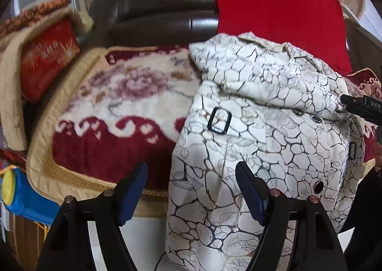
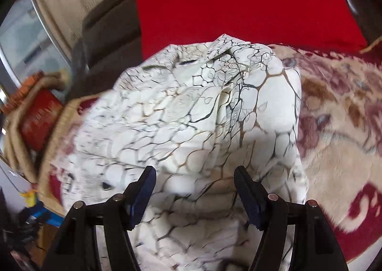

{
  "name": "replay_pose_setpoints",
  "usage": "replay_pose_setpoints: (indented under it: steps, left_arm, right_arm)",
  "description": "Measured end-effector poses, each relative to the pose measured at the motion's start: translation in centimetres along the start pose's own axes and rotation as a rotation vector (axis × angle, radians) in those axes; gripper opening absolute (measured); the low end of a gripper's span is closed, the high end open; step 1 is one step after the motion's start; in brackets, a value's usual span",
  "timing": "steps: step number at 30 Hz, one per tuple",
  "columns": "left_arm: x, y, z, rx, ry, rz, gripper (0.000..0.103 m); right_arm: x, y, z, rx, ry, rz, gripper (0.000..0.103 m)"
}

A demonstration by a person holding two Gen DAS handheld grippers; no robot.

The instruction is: Fold large clothes

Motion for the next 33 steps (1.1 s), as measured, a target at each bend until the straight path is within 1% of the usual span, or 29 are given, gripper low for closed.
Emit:
replay_pose_setpoints:
  steps: [3, 7, 12, 14, 20, 25, 29, 33]
  left_arm:
    - [1.3, 0.4, -0.5, -0.026, 0.033, -0.039, 0.076]
    - [2.5, 0.8, -1.1, -0.058, 0.079, -0.064, 0.077]
    - [3.7, 0.7, -1.8, -0.100, 0.114, -0.090, 0.077]
    - [4.0, 0.6, -2.1, -0.112, 0.123, -0.096, 0.077]
    - [4.7, 0.5, -2.6, -0.125, 0.165, -0.105, 0.077]
    - [5.3, 0.6, -2.9, -0.145, 0.216, -0.109, 0.077]
    - [5.8, 0.6, -2.8, -0.148, 0.233, -0.113, 0.077]
    - [6.5, 0.5, -2.5, -0.149, 0.266, -0.128, 0.077]
  right_arm:
    - [1.3, -0.8, 0.5, 0.003, 0.047, -0.014, 0.072]
    - [3.4, -2.0, 1.5, 0.036, 0.103, -0.026, 0.072]
    - [6.0, -4.1, 1.5, 0.050, 0.154, -0.008, 0.073]
    - [6.8, -4.9, 1.3, 0.056, 0.157, -0.001, 0.074]
    - [9.3, -6.8, 0.3, 0.065, 0.152, 0.023, 0.074]
    - [11.3, -8.1, 0.2, 0.114, 0.141, 0.034, 0.076]
    - [12.6, -9.1, 0.5, 0.160, 0.138, 0.039, 0.076]
    - [13.3, -9.9, 1.2, 0.197, 0.145, 0.044, 0.076]
Point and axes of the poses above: each gripper's, at about its wrist camera, not at the fingertips, and x roughly against the way its jaws point, z to its left, y to its top, the point moved 2 cm from there along -x, roughly the way its jaws point, and after that the axes turned 3 degrees about -x, right-handed, at the moved point
